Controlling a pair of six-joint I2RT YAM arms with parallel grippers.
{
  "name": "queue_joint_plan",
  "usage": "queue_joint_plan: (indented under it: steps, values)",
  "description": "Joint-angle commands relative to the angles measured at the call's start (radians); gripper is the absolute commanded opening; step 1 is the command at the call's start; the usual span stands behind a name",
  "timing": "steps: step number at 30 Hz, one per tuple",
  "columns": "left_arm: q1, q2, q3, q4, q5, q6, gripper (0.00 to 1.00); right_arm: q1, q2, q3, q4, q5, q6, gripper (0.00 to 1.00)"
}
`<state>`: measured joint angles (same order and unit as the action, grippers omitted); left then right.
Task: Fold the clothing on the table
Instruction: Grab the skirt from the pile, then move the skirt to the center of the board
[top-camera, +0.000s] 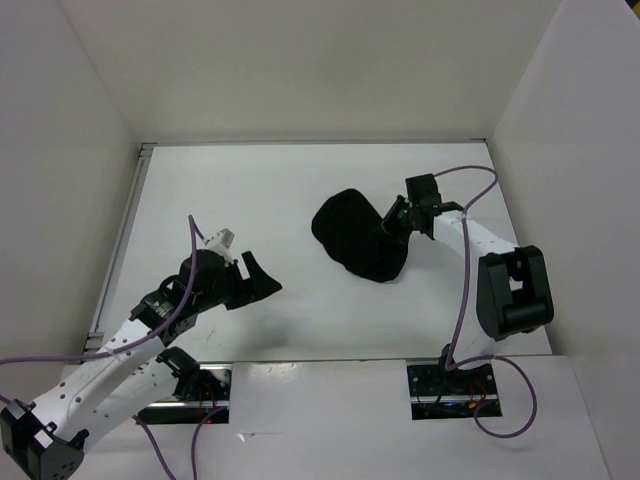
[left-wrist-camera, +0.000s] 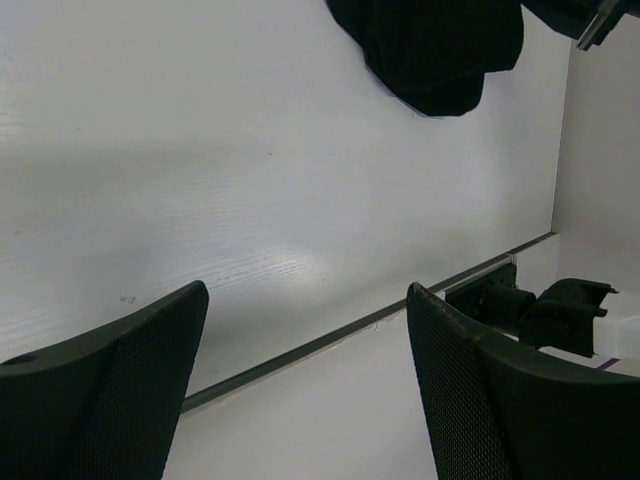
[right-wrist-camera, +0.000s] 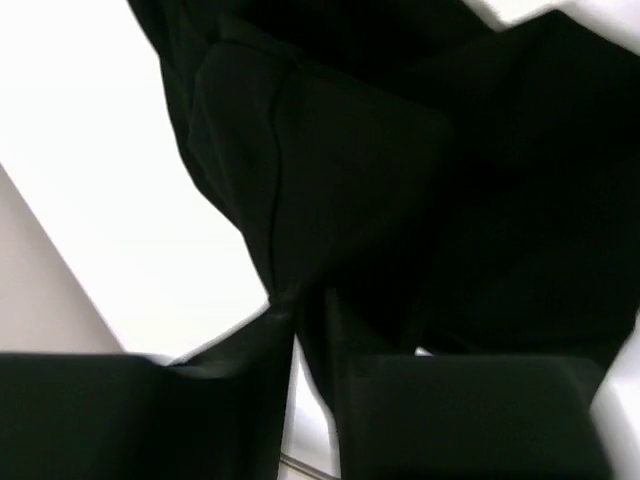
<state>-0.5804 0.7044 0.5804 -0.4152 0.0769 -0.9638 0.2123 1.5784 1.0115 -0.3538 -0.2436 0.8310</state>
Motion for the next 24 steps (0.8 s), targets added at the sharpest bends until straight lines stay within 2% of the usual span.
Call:
queue_joint_plan:
  steps: [1, 3, 9, 12, 16, 17, 20, 24]
  values:
    - [0.010, -0.008, 0.026, 0.030, 0.012, 0.020, 0.87, 0.034, 0.038, 0.096, 0.061, -0.071, -0.046, 0.13]
    - [0.010, -0.019, 0.026, 0.020, 0.012, 0.020, 0.87, 0.062, 0.007, 0.152, 0.036, -0.053, -0.055, 0.01]
    - [0.010, -0.065, 0.004, 0.010, 0.012, -0.002, 0.87, 0.254, -0.197, 0.387, -0.060, -0.062, -0.124, 0.01]
    - [0.010, -0.085, -0.007, 0.000, -0.008, -0.025, 0.87, 0.329, -0.311, 0.417, -0.094, -0.019, -0.133, 0.01]
    - [0.010, -0.095, 0.019, -0.101, -0.118, -0.062, 0.87, 0.338, -0.479, 0.282, -0.131, -0.023, -0.084, 0.01]
    - [0.019, -0.112, 0.019, -0.111, -0.127, -0.075, 0.87, 0.338, -0.516, 0.197, -0.108, -0.042, -0.064, 0.06]
    - [0.019, -0.167, 0.016, -0.120, -0.138, -0.099, 0.87, 0.338, -0.689, 0.070, -0.088, 0.004, -0.006, 0.00]
    - [0.019, -0.201, 0.006, -0.129, -0.149, -0.110, 0.87, 0.338, -0.843, 0.044, -0.088, 0.078, 0.007, 0.00]
